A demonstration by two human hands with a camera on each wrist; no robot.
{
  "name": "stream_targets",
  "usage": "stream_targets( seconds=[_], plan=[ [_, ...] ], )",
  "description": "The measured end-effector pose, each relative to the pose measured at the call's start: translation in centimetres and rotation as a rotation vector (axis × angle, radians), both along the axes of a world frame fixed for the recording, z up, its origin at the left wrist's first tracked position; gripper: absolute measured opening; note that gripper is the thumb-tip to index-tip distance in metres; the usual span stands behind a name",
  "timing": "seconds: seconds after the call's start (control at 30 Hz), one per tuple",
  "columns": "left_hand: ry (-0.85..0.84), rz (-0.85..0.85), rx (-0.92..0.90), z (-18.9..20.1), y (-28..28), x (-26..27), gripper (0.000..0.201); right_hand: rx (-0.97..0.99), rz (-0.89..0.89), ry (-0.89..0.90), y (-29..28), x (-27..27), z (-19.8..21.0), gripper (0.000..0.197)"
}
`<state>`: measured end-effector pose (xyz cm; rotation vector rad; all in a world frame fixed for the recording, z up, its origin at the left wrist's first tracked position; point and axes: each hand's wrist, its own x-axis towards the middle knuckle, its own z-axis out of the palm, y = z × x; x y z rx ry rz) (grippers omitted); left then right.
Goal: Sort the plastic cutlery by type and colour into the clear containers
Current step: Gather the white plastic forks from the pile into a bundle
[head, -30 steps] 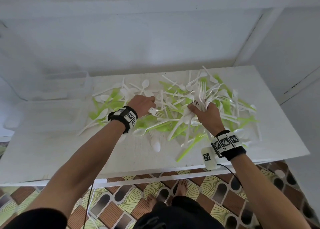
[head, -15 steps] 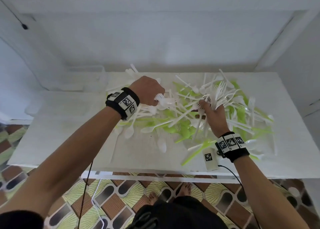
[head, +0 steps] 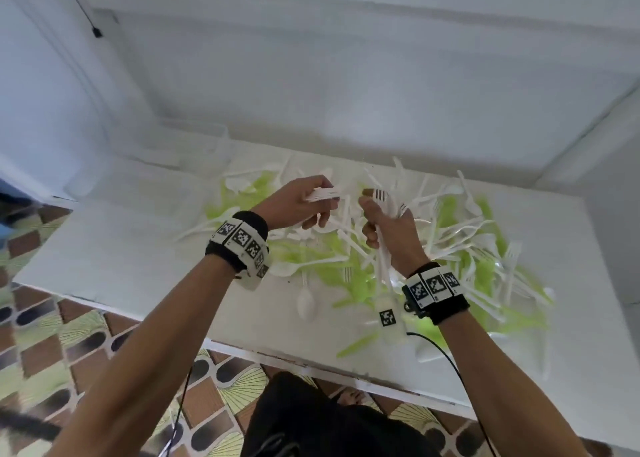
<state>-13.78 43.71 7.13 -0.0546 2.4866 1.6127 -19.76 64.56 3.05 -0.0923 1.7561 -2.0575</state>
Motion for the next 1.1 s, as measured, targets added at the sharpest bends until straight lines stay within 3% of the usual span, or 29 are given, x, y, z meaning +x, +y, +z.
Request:
stream_targets(
  seconds=[0.13, 0.23, 0.37, 0.5, 0.6, 0.7, 0.8, 0.9, 1.1],
  plan=[
    [-0.021, 0.05, 0.174, -1.5, 1.6, 0.8, 0.035, -0.029, 0.031, -0.022, -1.7, 0.0, 1.1, 0.03],
    [-0.025, 0.055, 0.248, -2.1, 1.7, 1.0, 0.041, -0.091, 0.009, -0.151, -2.8, -0.7, 1.0, 0.024],
    [-0.031, 0.083, 0.34, -2.8, 0.6, 1.2, 0.035, -0.185, 0.04, -0.247, -4.1, -1.1, 0.1, 0.017],
    [0.015, 0.176, 0.369, -3.7, -1.7, 0.8, 0.031, -0.208, 0.026, -0.22, -6.2, -1.3, -0.4, 0.023],
    [-0.043, 0.302, 0.404, -3.9, -4.0, 0.1, 0.032, -0.201, -0.02, -0.158, -8.6, -1.4, -0.2, 0.022],
    [-0.086, 0.28, 0.422, -3.8, -6.4, -0.4, 0.025, -0.137, -0.052, -0.099, -11.6, -0.9, 0.2, 0.015],
    [-0.062, 0.303, 0.451, -3.8, -9.2, -0.9, 0.026, -0.097, -0.155, -0.103, -15.1, -0.7, 0.3, 0.017],
    [0.009, 0.315, 0.379, -4.5, -11.8, -1.1, 0.041, -0.075, -0.303, -0.134, -18.4, -1.0, -0.2, 0.018],
    [0.015, 0.311, 0.315, -5.7, -16.3, -1.6, 0.038, 0.118, -0.405, -0.09, -24.0, -1.0, -1.1, 0.059]
  ],
)
